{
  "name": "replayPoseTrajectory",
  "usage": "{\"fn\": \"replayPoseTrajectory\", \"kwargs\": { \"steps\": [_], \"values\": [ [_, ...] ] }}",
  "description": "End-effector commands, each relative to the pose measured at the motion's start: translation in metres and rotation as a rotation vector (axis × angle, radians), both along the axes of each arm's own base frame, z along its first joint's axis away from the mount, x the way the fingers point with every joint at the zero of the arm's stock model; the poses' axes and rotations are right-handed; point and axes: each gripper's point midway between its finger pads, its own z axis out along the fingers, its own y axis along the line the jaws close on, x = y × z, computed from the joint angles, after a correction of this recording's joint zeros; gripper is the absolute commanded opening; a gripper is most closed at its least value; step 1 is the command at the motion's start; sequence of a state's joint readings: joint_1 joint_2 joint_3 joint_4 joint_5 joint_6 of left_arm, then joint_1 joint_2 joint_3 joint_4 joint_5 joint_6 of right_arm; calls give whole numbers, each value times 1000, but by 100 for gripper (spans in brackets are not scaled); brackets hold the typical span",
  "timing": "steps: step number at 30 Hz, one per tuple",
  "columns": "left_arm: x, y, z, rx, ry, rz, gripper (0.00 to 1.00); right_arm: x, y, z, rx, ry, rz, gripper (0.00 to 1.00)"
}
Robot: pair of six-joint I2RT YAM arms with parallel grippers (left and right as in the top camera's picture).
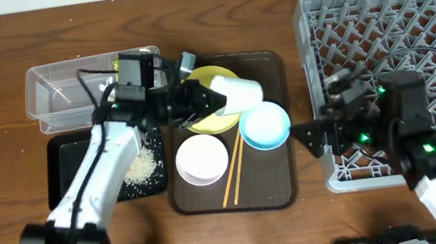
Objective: Sort waste into correct bins and load items into the dishwasher rack
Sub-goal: 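Hand the cup from the left gripper to the right gripper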
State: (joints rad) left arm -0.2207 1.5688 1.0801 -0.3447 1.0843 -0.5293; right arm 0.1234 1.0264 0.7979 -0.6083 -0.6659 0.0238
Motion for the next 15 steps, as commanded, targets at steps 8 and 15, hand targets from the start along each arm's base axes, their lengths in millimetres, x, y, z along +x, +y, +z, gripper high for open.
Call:
{"fn": "replayPoseTrajectory", "kwargs": {
  "steps": [8,15],
  "values": [
    [-24,-15,33,-217,94,-155,6,1,61,17,219,-95,353,99],
    [-34,-25,35,-225,102,-194,6,11,82,35,280,-250,461,99]
  ]
}}
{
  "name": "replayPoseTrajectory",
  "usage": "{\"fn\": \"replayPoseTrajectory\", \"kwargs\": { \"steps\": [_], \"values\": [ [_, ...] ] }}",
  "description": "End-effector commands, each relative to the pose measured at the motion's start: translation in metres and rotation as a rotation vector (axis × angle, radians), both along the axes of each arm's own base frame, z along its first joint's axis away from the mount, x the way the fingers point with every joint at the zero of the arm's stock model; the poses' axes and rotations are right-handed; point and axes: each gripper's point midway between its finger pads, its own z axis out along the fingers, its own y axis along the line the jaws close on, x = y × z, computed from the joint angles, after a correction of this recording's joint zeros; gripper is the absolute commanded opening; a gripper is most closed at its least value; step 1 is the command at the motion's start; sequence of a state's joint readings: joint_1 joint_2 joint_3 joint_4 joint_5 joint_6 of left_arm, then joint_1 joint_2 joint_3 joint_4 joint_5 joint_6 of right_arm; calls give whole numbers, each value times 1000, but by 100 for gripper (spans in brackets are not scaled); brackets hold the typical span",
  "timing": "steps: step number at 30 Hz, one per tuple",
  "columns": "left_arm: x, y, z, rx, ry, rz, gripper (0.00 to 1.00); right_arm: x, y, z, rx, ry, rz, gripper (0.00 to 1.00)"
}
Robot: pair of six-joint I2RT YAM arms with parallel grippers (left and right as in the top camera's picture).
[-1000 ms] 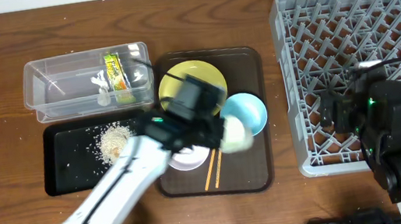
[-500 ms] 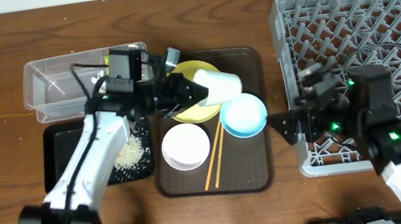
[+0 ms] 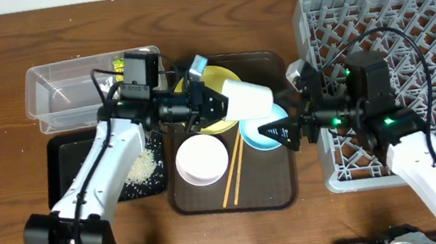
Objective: Sort waste into correct bins and load items into the dishwasher rack
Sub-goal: 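Hand the cup from the left gripper to the right gripper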
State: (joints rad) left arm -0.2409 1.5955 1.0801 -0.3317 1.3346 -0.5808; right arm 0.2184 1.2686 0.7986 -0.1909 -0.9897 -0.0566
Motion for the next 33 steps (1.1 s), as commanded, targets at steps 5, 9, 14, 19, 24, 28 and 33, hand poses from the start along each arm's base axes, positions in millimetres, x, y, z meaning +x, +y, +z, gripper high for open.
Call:
{"fn": "replayPoseTrajectory", "kwargs": {
  "steps": [5,9,14,19,24,28,33],
  "values": [
    [-10,-11,11,-34,-6,-54,6,-14,17,39,132,-145,168,96],
    [-10,-11,11,-35,-6,-54,6,-15,19,45,148,-173,189,92],
    [-11,-11,12,-41,-4,-59,6,-15,19,45,148,-173,189,83],
    [-14,-11,16,-61,2,-75,6,-15,19,45,148,-173,189,82],
    [-14,-11,16,-60,12,-73,6,-15,19,46,150,-184,190,73],
    [-14,-11,16,-59,20,-71,6,-14,19,47,150,-189,190,70],
    [-14,-11,16,-59,22,-71,6,-13,19,48,152,-203,190,62]
  ]
}}
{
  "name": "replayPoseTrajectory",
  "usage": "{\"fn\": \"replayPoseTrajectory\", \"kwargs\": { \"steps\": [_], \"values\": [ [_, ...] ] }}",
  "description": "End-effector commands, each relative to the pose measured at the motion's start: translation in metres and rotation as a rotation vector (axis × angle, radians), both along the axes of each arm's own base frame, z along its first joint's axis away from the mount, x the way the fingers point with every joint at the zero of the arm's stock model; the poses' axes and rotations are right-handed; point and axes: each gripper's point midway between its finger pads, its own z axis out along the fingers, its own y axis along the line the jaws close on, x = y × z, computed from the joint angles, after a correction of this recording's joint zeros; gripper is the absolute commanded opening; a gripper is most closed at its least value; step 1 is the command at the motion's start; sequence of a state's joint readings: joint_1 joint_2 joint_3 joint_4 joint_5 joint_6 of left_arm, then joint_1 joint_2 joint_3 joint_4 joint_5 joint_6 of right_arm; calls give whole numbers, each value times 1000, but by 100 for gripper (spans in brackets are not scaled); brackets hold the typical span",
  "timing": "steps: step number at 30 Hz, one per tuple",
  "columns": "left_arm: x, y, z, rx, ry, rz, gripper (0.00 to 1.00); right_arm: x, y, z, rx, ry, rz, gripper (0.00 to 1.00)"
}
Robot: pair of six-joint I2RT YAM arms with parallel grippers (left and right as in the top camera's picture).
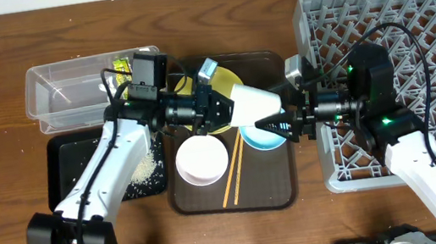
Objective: Sort waste into correct bins and load items into the dishwasher rack
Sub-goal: 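Hand the cup from the left gripper to the right gripper, then carry the cup with the right gripper into the dish rack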
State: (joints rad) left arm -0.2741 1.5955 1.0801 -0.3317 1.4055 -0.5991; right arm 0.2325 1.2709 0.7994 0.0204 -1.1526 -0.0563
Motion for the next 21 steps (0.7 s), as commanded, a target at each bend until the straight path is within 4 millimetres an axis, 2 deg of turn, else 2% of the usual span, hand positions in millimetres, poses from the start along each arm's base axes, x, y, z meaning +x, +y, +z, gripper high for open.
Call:
{"fn": "replayPoseTrajectory", "kwargs": {
  "steps": [1,5,11,16,21],
  "values": [
    [2,-1,6,-5,-8,2,6,-4,3,8,19,-20,38,60],
    [2,-1,6,-5,-9,2,6,-4,3,8,18,-22,34,49],
    [6,0,2,16,-46,16,13,2,1,5,10,25,-7,42],
    [23,8,-28,180,-112,113,25,22,-7,-8,-46,87,-149,36],
    [42,34,-54,367,-188,218,34,43,-30,-29,-142,136,-334,32]
  ]
}}
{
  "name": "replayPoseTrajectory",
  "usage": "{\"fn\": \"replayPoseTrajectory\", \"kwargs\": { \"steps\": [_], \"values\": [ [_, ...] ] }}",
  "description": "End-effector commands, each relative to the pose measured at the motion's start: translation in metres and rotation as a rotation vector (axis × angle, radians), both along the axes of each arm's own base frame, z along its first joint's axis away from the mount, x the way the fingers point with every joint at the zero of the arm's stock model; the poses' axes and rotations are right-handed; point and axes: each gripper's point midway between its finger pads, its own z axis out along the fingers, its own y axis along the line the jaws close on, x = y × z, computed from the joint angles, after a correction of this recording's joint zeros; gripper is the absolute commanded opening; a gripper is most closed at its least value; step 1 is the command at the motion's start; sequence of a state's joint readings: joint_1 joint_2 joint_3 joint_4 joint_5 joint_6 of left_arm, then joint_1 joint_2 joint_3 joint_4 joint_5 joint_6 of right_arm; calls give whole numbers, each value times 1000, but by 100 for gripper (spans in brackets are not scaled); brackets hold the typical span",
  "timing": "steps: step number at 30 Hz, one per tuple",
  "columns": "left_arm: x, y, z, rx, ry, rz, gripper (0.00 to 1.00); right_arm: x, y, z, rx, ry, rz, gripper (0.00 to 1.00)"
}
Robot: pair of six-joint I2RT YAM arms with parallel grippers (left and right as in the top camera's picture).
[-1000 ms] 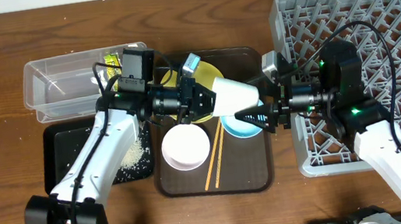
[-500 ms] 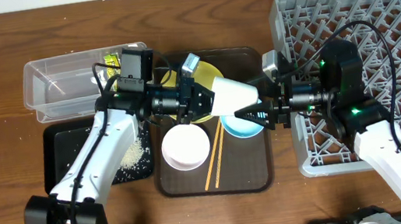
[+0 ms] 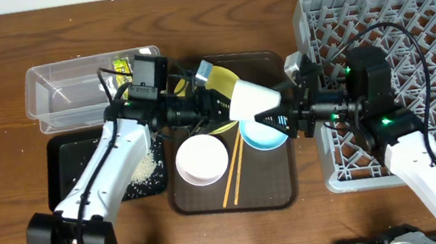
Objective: Sort waste into correct bins and load items into the dishwasher rack
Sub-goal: 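Carry the cup with the right gripper into the dish rack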
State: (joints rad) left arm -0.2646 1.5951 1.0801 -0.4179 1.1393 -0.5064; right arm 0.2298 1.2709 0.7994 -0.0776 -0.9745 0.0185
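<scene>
A white cup (image 3: 253, 98) hangs on its side above the brown tray (image 3: 282, 183), with my left gripper (image 3: 223, 106) shut on its left end. My right gripper (image 3: 275, 116) reaches in from the dishwasher rack (image 3: 409, 18) and its fingers sit at the cup's right end. Whether they are clamped on it is not visible. Below the cup lie a yellow plate (image 3: 220, 127) and a blue bowl (image 3: 256, 138), both partly hidden. A white bowl (image 3: 200, 159) and chopsticks (image 3: 234, 174) also rest on the tray.
A clear plastic bin (image 3: 69, 93) holding a yellow-green wrapper (image 3: 119, 66) stands at the back left. In front of it is a black tray (image 3: 63, 174) with spilled rice (image 3: 144, 165). The grey rack fills the right side of the table.
The cup and my left gripper have shifted slightly right. My right gripper's fingers sit a little further onto the cup's right end.
My left gripper first held the white cup over the yellow plate while my right gripper stayed by the rack's edge. The right gripper then stood open over the blue bowl near the cup. After that both grippers met at the cup, where they remain.
</scene>
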Motion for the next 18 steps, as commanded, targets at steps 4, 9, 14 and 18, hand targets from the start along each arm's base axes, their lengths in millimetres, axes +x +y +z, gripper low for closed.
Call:
{"fn": "replayPoseTrajectory", "kwargs": {
  "steps": [4,9,14,18],
  "values": [
    [33,57,-17,305,-197,175,36,31,-48,-6,-124,28,-283,24],
    [30,105,-9,497,-252,294,36,33,-98,1,-209,92,-478,22],
    [14,139,1,630,-247,383,36,26,-157,10,-360,205,-715,9],
    [4,153,5,702,-253,417,36,13,-204,16,-498,290,-900,1]
  ]
}}
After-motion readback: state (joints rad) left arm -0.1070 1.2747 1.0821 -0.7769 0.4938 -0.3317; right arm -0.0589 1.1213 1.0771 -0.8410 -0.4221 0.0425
